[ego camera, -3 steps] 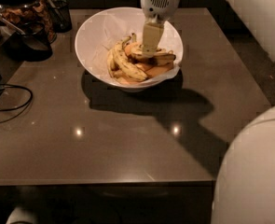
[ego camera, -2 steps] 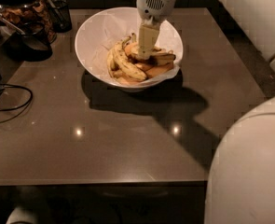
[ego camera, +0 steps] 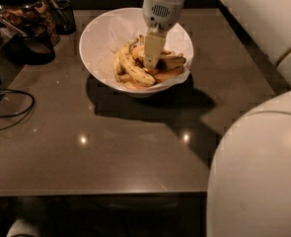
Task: Pick banana from white bowl
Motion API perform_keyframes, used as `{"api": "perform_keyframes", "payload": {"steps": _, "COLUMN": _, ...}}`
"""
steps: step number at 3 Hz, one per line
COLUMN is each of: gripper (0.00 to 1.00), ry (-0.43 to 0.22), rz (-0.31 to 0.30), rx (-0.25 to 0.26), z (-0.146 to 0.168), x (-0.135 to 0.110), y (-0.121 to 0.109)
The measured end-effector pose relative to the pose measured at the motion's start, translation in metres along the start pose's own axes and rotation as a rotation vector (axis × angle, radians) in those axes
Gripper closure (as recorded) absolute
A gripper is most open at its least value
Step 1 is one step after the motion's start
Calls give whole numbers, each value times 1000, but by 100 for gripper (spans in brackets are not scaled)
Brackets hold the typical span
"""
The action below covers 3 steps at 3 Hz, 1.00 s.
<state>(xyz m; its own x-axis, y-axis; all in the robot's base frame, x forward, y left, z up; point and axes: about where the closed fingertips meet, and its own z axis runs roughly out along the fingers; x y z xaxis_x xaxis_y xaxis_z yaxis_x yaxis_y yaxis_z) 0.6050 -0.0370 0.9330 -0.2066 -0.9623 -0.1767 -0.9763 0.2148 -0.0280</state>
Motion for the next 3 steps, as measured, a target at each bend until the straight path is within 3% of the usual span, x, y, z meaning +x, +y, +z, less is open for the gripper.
{"api": "perform_keyframes", "payload": {"steps": 2, "gripper": 51, "ry": 18, "rz": 8, "rx": -22, "z": 9, "x": 7, "y": -1}}
{"api": "perform_keyframes", "payload": {"steps": 3, "gripper": 70, "ry": 27, "rz": 5, "rx": -27, "z": 10, "x": 13, "y": 1}}
